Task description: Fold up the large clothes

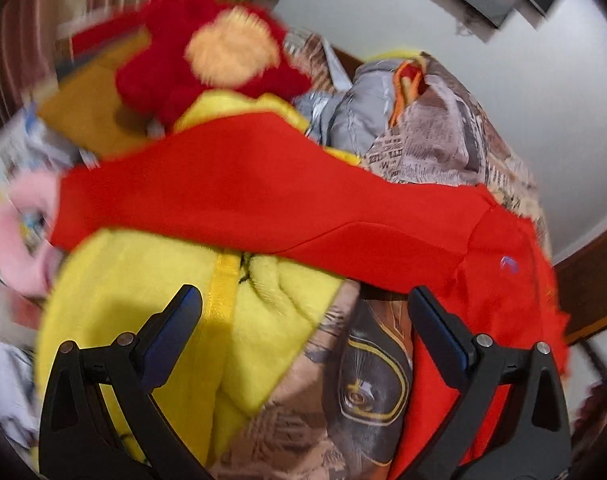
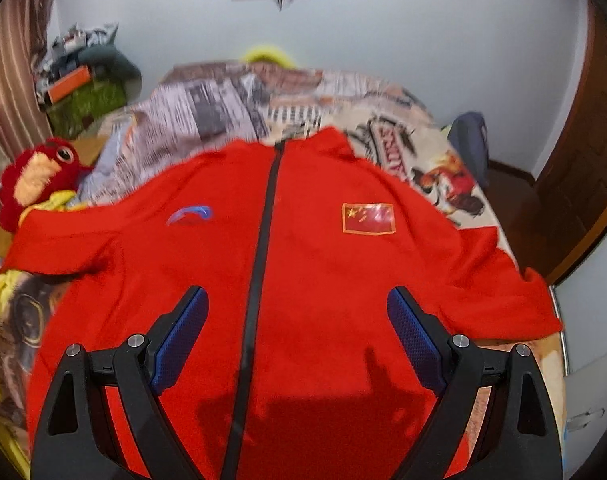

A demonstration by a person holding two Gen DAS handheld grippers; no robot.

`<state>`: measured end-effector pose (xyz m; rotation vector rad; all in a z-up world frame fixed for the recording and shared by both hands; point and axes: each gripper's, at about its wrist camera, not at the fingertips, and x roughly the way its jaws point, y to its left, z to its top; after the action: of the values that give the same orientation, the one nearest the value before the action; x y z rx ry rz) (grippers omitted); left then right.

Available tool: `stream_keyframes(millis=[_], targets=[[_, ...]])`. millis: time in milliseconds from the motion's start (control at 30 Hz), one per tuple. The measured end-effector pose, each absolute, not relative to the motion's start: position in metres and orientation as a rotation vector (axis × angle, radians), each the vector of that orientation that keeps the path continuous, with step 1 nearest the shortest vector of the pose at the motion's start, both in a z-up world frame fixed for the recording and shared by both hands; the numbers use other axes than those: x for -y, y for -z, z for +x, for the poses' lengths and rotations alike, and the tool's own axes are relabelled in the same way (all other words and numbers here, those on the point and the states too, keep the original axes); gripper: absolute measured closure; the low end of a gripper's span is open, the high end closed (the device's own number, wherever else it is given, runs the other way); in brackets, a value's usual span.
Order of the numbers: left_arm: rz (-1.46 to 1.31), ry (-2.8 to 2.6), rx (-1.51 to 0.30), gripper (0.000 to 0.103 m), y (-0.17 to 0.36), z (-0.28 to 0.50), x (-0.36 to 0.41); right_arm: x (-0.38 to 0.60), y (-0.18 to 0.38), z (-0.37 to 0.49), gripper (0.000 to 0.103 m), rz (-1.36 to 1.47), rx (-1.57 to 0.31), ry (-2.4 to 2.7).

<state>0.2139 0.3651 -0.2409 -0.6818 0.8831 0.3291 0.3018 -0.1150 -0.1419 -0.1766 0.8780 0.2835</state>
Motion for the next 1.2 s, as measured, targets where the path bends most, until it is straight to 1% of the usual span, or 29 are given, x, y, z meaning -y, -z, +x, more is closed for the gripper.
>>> stream_keyframes(millis=[100,267,300,333,367,400,467,500,567,600,633,667,700,733,800,833,1000,1200], targets=[[-0.798,-0.305,-0.873,0.008,0.256,0.212,-0.386,0.111,0.147,0.312,0.014,-0.171,-0.903,-0.289],[-0.845,-0.295,-0.819,0.012,0.258,0.219,-0.408,0.103,0.158,0.316,0.014,-0.186,-0.922,-0.299],[-0.84,-0.314,-0.817,0.015,0.258,0.222,-0.413,0.099,0.16,0.321,0.014,-0.194,-0.923,-0.299],[-0.84,-0.33,-0.818,0.02,0.261,0.227,-0.418,0.098,0.162,0.324,0.014,-0.202,-0.926,-0.3],[-0.827,-0.367,-0.822,0.023,0.261,0.23,-0.423,0.097,0.163,0.326,0.014,-0.209,-0.928,-0.3],[-0.783,-0.421,-0.831,0.027,0.261,0.236,-0.426,0.097,0.164,0.326,0.014,-0.217,-0.929,-0.302],[-0.672,-0.518,-0.859,0.032,0.26,0.246,-0.427,0.097,0.163,0.326,0.014,-0.239,-0.923,-0.295],[-0.632,-0.554,-0.872,0.036,0.261,0.251,-0.429,0.097,0.162,0.327,0.014,-0.247,-0.919,-0.29],[-0.627,-0.581,-0.88,0.042,0.263,0.258,-0.435,0.099,0.157,0.325,0.014,-0.264,-0.903,-0.275],[-0.633,-0.594,-0.873,0.053,0.262,0.26,-0.438,0.1,0.155,0.324,0.014,-0.269,-0.894,-0.274],[-0.625,-0.618,-0.869,0.068,0.26,0.262,-0.441,0.102,0.152,0.322,0.014,-0.271,-0.886,-0.273],[-0.613,-0.637,-0.87,0.076,0.257,0.265,-0.442,0.105,0.149,0.321,0.014,-0.275,-0.877,-0.271],[-0.591,-0.662,-0.875,0.087,0.252,0.269,-0.442,0.106,0.147,0.32,0.014,-0.277,-0.873,-0.267],[-0.58,-0.671,-0.877,0.093,0.248,0.271,-0.443,0.108,0.145,0.32,0.014,-0.28,-0.869,-0.262],[-0.539,-0.681,-0.855,0.097,0.23,0.277,-0.437,0.114,0.14,0.319,0.014,-0.28,-0.86,-0.255],[-0.52,-0.683,-0.843,0.097,0.223,0.276,-0.433,0.117,0.137,0.318,0.014,-0.276,-0.854,-0.249],[-0.387,-0.619,-0.735,0.098,0.158,0.292,-0.391,0.133,0.128,0.314,0.014,-0.243,-0.836,-0.238],[-0.258,-0.48,-0.659,0.098,0.1,0.329,-0.322,0.149,0.122,0.313,0.014,-0.216,-0.814,-0.243]])
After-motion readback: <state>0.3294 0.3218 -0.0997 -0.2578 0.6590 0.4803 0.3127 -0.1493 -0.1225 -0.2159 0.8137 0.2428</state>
